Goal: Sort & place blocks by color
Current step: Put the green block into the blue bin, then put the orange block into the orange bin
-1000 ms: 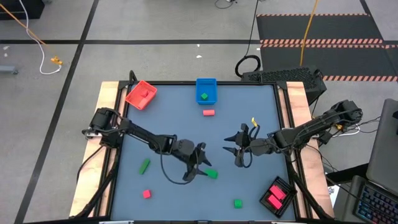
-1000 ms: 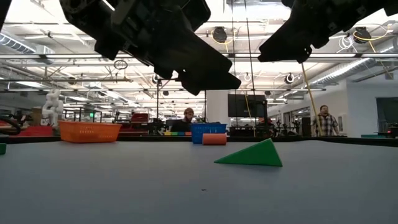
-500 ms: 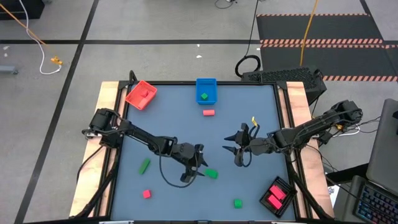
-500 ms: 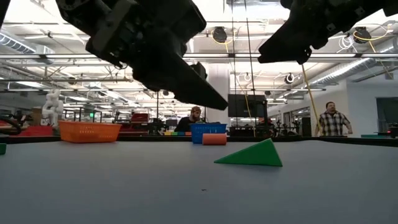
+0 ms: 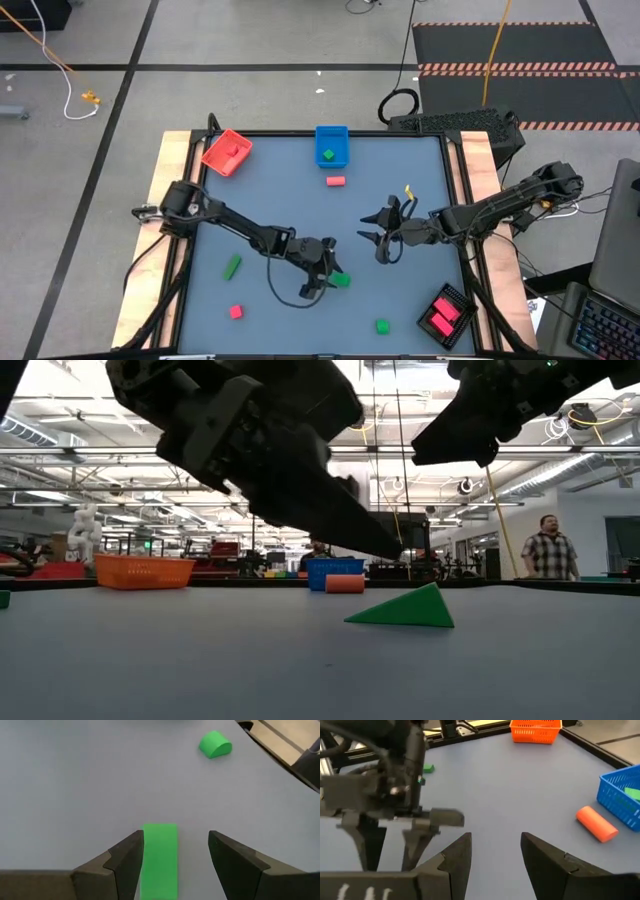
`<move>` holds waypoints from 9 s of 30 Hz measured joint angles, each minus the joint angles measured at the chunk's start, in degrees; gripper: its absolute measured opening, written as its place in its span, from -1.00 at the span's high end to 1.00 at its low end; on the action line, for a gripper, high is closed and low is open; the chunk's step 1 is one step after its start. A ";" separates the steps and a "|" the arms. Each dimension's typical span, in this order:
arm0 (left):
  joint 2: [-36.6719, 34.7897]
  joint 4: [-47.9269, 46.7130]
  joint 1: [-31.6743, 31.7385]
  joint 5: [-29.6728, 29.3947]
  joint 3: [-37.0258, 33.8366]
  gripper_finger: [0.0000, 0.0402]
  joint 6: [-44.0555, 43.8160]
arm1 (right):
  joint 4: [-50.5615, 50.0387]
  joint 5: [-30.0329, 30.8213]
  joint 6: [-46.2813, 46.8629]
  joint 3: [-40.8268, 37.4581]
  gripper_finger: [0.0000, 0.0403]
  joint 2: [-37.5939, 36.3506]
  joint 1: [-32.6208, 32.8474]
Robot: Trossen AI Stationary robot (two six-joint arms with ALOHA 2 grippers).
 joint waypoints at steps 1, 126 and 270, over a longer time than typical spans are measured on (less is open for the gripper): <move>0.86 -0.24 -0.04 0.01 0.91 -0.11 0.05 | 0.02 -0.07 0.27 0.00 0.19 0.00 -0.02; 2.30 -53.63 34.23 -8.16 32.36 -0.29 3.72 | 1.58 5.63 -19.25 0.00 0.19 -12.55 -5.97; 0.02 -55.35 31.77 -9.61 22.63 -0.20 0.90 | -50.40 -4.38 16.17 5.49 0.08 3.75 -13.55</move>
